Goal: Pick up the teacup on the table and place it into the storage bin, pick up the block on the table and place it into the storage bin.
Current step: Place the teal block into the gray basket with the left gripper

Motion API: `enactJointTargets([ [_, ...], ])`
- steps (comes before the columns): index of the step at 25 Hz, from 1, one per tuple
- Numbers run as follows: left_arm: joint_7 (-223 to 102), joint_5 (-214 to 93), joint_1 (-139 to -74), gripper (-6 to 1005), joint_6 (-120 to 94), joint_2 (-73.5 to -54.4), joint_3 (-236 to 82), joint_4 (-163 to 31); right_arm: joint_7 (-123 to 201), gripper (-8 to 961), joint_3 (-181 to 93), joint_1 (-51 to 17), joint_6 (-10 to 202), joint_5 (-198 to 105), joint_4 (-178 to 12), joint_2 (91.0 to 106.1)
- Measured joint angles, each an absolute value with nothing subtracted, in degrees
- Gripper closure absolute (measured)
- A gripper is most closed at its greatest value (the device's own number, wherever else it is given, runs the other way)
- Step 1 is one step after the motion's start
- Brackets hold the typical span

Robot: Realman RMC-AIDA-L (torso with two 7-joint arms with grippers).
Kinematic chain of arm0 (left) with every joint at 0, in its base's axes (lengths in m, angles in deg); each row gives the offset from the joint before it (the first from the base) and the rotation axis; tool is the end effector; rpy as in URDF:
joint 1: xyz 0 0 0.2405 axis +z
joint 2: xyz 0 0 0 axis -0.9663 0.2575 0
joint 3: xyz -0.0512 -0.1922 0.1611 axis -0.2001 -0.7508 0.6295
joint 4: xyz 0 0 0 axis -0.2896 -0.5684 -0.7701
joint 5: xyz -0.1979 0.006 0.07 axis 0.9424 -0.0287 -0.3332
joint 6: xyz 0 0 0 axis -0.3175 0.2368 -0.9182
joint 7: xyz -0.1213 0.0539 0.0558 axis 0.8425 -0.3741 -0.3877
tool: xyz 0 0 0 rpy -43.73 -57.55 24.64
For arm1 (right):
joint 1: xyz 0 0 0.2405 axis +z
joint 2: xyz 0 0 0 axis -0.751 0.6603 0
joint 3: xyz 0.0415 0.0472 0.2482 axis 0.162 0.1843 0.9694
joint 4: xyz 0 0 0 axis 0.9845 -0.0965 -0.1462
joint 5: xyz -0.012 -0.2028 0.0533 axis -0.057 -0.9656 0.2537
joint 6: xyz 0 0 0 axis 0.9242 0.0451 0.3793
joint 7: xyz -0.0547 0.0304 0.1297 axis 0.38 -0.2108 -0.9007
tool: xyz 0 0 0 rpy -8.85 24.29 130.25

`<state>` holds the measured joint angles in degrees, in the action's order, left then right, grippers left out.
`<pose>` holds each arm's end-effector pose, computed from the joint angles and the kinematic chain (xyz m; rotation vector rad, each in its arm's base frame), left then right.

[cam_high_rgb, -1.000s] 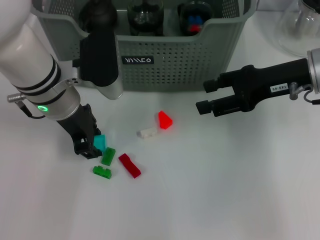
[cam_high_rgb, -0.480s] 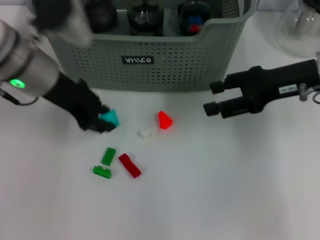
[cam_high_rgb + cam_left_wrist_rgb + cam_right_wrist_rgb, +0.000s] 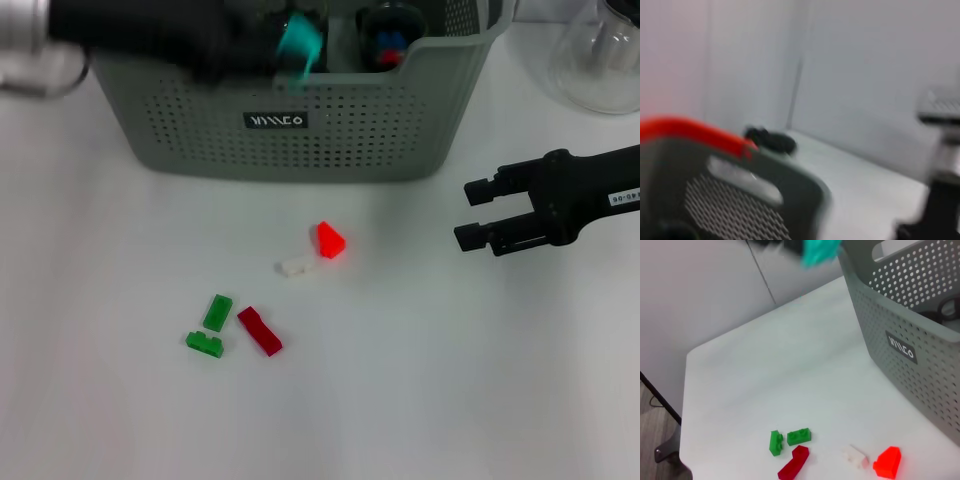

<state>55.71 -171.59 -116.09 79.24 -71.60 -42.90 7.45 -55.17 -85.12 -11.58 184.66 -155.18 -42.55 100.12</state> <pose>-0.1333 0.3708 0.0768 -2.7628 -0.5994 -0.5326 0.2309 0.3458 0.0207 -3.0143 0.7153 0.3509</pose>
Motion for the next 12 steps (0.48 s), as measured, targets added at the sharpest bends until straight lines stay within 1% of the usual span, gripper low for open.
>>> enactJointTargets([
  [1, 55.7, -171.6, -116.1, 552, 79.2, -71.60, -42.9, 7.5, -55.2, 174, -85.1, -11.6, 184.7, -155.2, -42.5, 100.12],
  [3, 59.0, -173.7, -118.7, 546, 73.2, -71.21, -40.3, 7.1, -54.8, 174, -85.2, -11.6, 184.5, -155.2, -42.5, 100.13],
  [5, 63.3, -177.5, -121.4, 540, 66.5, -70.37, -36.7, 6.2, -54.5, 174, -85.2, -11.6, 184.4, -155.2, -42.5, 100.19],
  [6, 67.1, -181.8, -124.2, 537, 61.1, -69.32, -33.4, 4.4, -54.3, 174, -85.3, -11.6, 184.3, -155.2, -42.4, 100.26],
  [8, 69.8, -185.5, -126.5, 530, 57.4, -68.60, -31.5, 2.1, -54.0, 174, -85.3, -11.5, 184.3, -155.2, -42.2, 100.36],
  [10, 73.0, -190.9, -130.4, 524, 52.4, -67.62, -30.3, -2.9, -53.7, 174, -85.3, -11.4, 184.3, -155.2, -42.2, 100.45],
  [12, 75.3, -195.3, -133.3, 518, 48.6, -67.28, -30.1, -7.0, -53.4, 174, -85.3, -11.2, 184.3, -155.2, -42.2, 100.56],
])
